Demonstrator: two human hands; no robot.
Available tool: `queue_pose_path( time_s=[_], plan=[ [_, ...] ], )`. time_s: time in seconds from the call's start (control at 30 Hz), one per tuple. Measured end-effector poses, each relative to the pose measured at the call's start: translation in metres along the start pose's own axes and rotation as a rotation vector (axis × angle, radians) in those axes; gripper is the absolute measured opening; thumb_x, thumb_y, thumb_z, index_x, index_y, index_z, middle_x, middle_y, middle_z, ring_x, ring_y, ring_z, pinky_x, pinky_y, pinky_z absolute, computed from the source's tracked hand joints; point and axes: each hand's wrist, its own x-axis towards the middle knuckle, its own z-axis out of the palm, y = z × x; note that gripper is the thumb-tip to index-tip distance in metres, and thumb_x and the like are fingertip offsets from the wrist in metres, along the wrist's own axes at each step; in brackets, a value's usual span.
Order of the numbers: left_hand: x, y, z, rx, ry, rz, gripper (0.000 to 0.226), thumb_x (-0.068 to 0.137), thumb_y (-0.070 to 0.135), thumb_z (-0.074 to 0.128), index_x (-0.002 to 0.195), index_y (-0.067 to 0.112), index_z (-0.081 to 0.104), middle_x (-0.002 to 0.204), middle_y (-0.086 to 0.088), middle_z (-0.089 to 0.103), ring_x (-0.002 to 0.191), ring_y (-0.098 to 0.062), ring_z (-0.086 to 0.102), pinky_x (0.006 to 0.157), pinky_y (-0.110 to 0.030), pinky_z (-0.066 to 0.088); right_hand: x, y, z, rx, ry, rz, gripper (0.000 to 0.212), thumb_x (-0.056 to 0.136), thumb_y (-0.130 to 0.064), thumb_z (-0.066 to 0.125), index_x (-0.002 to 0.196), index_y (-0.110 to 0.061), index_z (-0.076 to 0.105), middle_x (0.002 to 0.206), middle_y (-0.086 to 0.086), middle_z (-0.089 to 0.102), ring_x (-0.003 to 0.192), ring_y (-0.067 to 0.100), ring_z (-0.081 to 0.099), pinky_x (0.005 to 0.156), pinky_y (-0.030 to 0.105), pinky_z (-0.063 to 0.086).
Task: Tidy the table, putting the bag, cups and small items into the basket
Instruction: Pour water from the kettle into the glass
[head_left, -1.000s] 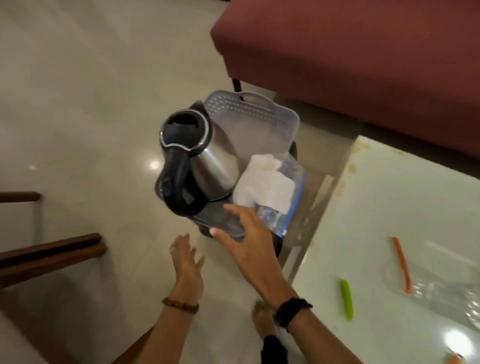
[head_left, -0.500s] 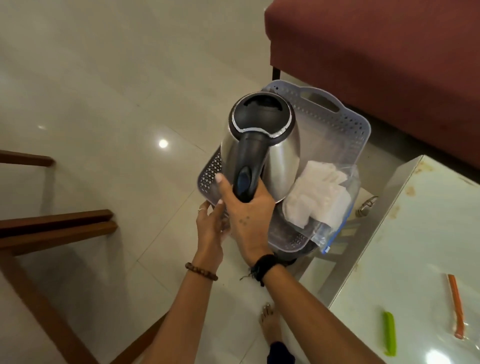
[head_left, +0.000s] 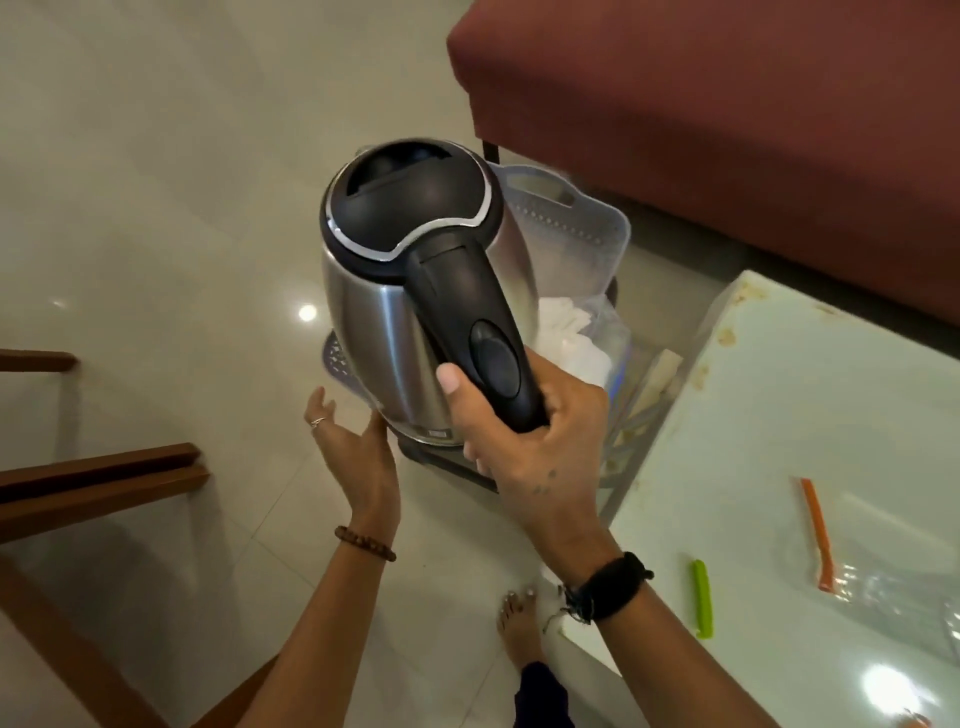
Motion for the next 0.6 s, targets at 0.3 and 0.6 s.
queue_pose_path(
  time_s=[0.3,0.6],
  plan=[
    [-0.173,-0.027,0.037,0.173,-0.335,0.344,0.079,0.066,0.020,0.079,0.133,0.023,0.037,0.134,-0.010,0.046,0.125,-0.021,0.044,0.105,-0.039,0.039,-0.076,-0.061,-0.177,0.016,0.136,0.133,0.030,0.072,-0.043,0.065,0.049,-0.033,0.049,0.040,-0.005,0.044,0.036,0.013,0.040,0.041,0.022,0.033],
    [-0.338,-0.067,0.127,0.267,-0.888,0.450,0.075,0.067,0.021,0.079,0.130,0.027,0.039,0.132,-0.003,0.049,0.124,-0.017,0.044,0.102,-0.049,0.041,-0.158,-0.096,-0.341,-0.219,0.351,0.288,0.036,0.068,-0.050,0.062,0.045,-0.024,0.053,0.040,0.010,0.049,0.034,0.010,0.044,0.039,0.028,0.039]
  ],
)
